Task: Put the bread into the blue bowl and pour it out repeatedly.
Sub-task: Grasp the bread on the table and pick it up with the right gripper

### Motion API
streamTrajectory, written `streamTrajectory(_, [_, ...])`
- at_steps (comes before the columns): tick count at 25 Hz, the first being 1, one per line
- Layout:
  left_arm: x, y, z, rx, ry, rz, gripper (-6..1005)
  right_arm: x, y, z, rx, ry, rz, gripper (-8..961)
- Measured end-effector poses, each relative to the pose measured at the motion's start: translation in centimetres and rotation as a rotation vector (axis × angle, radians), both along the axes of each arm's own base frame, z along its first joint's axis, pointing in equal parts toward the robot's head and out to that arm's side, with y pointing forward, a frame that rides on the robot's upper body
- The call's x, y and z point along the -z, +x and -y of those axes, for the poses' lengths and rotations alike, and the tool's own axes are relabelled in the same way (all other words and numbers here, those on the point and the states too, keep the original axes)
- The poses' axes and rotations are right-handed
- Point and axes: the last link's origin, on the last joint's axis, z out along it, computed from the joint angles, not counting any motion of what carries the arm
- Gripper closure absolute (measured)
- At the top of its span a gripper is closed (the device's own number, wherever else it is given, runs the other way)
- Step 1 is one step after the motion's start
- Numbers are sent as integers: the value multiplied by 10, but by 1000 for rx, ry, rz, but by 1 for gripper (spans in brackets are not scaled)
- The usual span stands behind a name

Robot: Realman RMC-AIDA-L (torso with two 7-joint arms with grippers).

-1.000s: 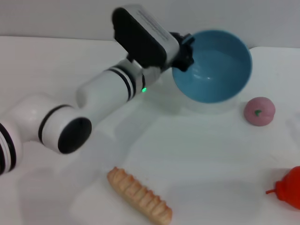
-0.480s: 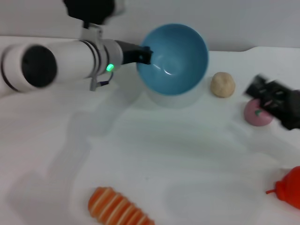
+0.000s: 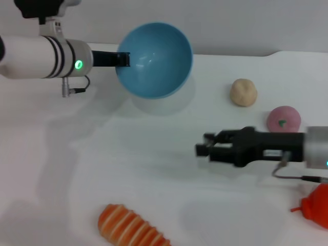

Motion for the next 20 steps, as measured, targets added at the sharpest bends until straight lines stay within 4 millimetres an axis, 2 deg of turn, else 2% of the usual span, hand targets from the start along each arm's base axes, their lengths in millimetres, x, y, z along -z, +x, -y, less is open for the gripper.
streamTrajectory(7, [-16,-13,5,-68,-26,44,1001,37,-38,1,-91,-133,333,430])
streamTrajectory(12, [-33,-28,10,-125,-7,83,1001,56,-64,8,-169,-203,406,426])
streamTrajectory(20, [-40,-35,17,-133,13,91,1000,87,-81,27,-328,-214,482,419])
